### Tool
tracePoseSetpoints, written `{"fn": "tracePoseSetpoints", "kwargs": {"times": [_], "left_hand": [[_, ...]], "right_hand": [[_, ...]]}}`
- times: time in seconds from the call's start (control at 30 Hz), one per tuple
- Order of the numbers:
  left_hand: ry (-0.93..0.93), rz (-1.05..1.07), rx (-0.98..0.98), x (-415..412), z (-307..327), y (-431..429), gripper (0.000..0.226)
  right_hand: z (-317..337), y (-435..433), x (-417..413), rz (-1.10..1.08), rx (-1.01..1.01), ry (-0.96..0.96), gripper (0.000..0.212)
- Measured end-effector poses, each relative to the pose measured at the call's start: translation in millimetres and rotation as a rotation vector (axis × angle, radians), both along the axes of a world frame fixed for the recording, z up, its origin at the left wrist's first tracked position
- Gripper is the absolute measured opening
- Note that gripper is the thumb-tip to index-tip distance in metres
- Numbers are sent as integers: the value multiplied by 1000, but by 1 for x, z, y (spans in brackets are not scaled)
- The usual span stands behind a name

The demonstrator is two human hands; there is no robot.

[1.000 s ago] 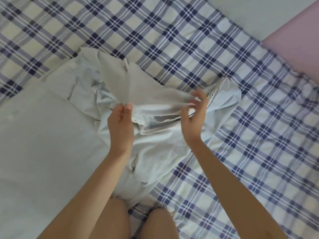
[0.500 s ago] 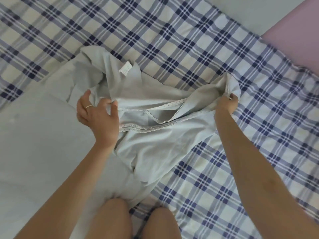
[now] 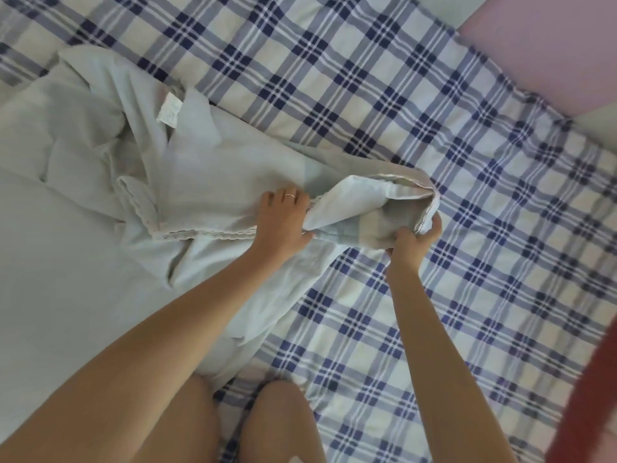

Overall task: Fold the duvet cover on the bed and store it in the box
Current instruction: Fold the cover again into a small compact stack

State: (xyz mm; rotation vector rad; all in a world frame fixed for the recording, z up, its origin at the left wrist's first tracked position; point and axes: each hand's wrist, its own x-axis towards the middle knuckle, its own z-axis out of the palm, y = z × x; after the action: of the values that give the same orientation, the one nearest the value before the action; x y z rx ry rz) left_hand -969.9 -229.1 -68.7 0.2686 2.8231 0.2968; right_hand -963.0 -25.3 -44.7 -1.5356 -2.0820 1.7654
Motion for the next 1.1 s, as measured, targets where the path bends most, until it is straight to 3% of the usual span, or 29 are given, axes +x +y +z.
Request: {"fn": "tracePoseSetpoints", "kwargs": {"times": [0.13, 0.23, 0.37, 0.47, 0.6, 0.7, 0.8, 0.87, 1.0, 1.1], "left_hand": [[-26, 53, 62, -1, 0, 17, 29], [14, 47, 171, -3, 8, 19, 22], [272, -4, 223, -20, 28, -12, 34], [439, 169, 335, -31, 55, -44, 30], [394, 158, 330, -2, 83, -67, 36], [248, 176, 318, 16, 96, -91, 51], [311, 52, 219, 37, 114, -111, 47], [301, 21, 165, 45, 124, -116, 40], [201, 118, 92, 69, 116, -133, 23], [176, 61, 37, 93, 110, -141, 25]], "right_hand": [[0, 11, -7, 62, -28, -38, 52], [4, 25, -23, 142, 135, -58, 46], [23, 53, -44, 149, 244, 39, 46], [48, 47, -13, 278, 249, 133, 49], [91, 25, 40, 180, 169, 184, 46], [139, 9, 40, 276, 135, 204, 56], [183, -7, 35, 305, 122, 262, 54], [209, -9, 33, 449, 225, 248, 49], [257, -31, 34, 1040, 450, -39, 35], [279, -54, 38, 1237, 540, -142, 44]]}}
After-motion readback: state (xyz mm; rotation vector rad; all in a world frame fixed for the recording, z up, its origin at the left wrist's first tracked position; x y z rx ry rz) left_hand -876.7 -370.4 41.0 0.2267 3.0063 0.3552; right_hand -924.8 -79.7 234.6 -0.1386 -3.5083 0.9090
